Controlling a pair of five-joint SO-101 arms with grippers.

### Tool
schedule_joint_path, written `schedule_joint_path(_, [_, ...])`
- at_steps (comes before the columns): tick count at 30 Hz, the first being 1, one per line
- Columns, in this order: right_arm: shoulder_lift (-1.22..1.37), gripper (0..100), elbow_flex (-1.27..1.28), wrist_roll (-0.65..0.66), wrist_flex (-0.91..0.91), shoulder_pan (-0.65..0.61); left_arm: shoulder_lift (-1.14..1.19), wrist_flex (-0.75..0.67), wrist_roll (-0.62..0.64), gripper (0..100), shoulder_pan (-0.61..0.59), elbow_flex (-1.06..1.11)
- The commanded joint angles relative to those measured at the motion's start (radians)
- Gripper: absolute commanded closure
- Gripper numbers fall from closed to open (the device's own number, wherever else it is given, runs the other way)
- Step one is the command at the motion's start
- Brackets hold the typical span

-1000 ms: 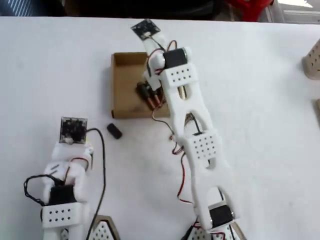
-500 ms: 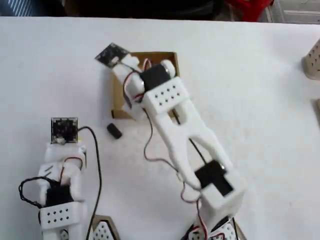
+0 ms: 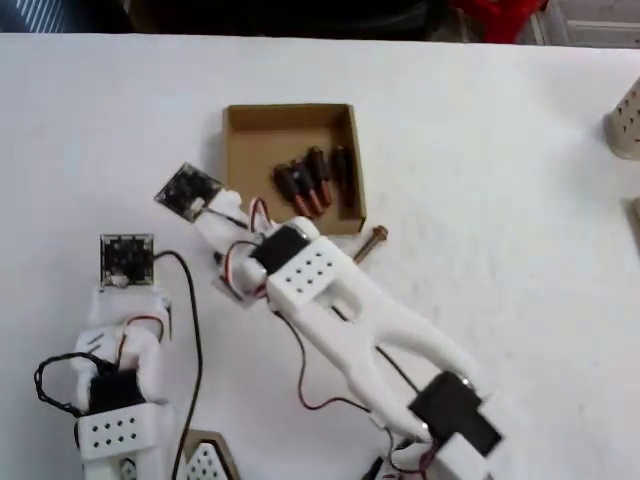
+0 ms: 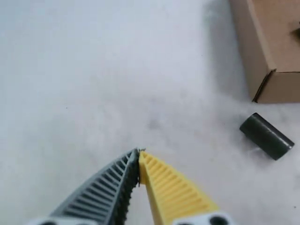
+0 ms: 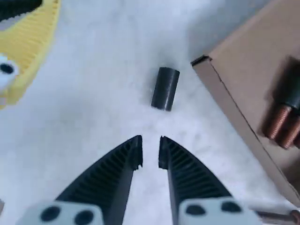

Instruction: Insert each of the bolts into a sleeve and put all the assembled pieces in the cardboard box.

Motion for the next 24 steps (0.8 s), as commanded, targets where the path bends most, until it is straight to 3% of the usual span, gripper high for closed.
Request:
schedule_joint_path(1, [0.125,89.5,-0.061,-0.014,-0.084,-0.010,-0.016,0.003,-0.006,98,-0.010,-0.054])
schedule_joint_path(3, [0.194,86.1,-0.132,-0.029,-0.077,-0.010,-0.016,0.003,-0.006,98,-0.010,-0.054])
schedule_joint_path(24, [0.622,87.5,-0.506,-0.041,-0.035,0.019,-0.016,0.003,-0.006,98,-0.007,-0.052])
